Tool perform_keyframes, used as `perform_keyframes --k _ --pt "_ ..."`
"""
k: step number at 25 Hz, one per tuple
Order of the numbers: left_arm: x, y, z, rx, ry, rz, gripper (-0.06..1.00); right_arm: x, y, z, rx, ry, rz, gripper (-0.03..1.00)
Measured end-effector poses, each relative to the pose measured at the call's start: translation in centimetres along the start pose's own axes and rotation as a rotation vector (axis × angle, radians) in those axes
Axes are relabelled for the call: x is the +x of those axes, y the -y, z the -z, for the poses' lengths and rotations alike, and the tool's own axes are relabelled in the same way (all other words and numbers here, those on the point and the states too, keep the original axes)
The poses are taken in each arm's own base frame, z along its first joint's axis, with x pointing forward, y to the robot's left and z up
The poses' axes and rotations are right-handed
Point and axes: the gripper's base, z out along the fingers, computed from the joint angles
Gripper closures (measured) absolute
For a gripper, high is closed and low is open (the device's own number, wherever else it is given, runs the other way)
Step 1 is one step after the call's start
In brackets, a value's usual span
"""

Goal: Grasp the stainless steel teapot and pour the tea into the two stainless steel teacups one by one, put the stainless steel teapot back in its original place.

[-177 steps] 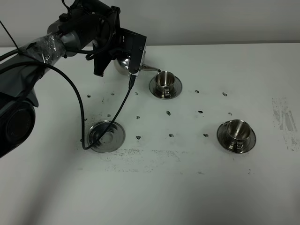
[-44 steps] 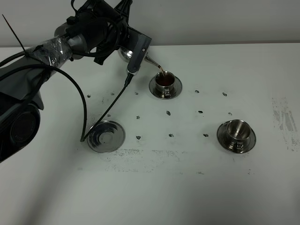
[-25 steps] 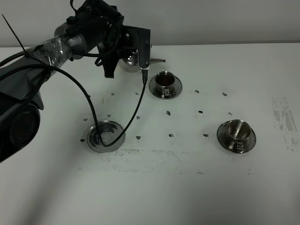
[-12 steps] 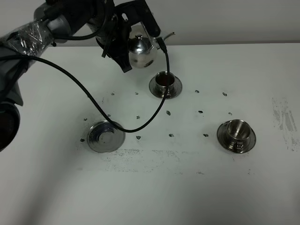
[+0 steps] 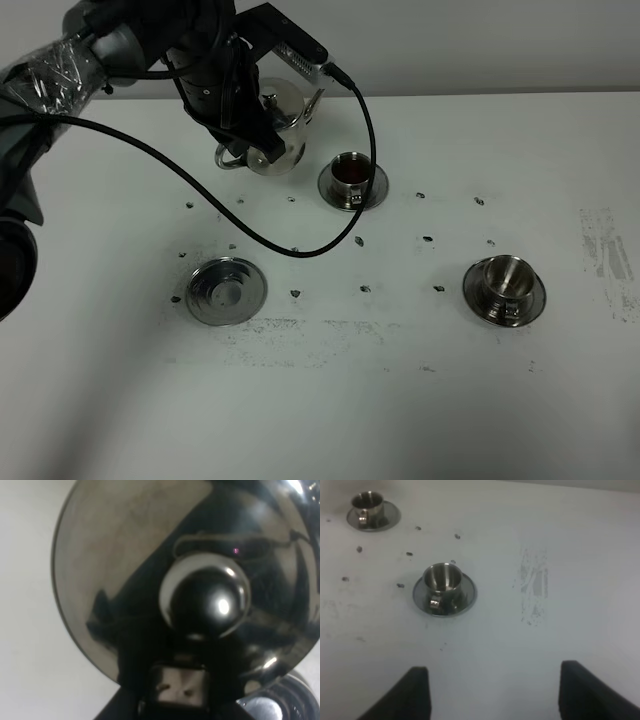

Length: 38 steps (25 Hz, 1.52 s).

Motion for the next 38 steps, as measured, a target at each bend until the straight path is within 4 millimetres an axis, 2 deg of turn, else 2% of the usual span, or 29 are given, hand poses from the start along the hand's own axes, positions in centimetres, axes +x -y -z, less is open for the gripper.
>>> perform_keyframes --k 4,12,18,23,28,34,38 --pt "0.3 0.4 -1.8 0.01 -0.018 0.033 0.76 0.0 0.0 0.0 0.0 0.0 0.0 0.41" --pt "2.2 1.6 -5.7 0.044 -0.047 0.07 0.76 0.0 0.0 0.0 0.0 0.0 0.0 0.41" --pt "2.9 2.3 -7.3 0.047 -0.028 0.078 0.76 0.0 0.0 0.0 0.0 0.0 -0.001 0.41" --pt "2.9 2.3 -7.5 0.048 -0.021 0.08 0.76 0.0 0.0 0.0 0.0 0.0 -0.001 0.41" --pt "2.9 2.2 -6.3 0.051 -0.018 0.086 0.76 0.0 0.0 0.0 0.0 0.0 -0.001 0.41" --pt "2.5 2.5 -1.4 0.054 0.01 -0.011 0.76 0.0 0.0 0.0 0.0 0.0 0.0 0.41" --pt "2.3 3.4 0.4 0.069 0.011 -0.156 0.76 0.0 0.0 0.0 0.0 0.0 0.0 0.41"
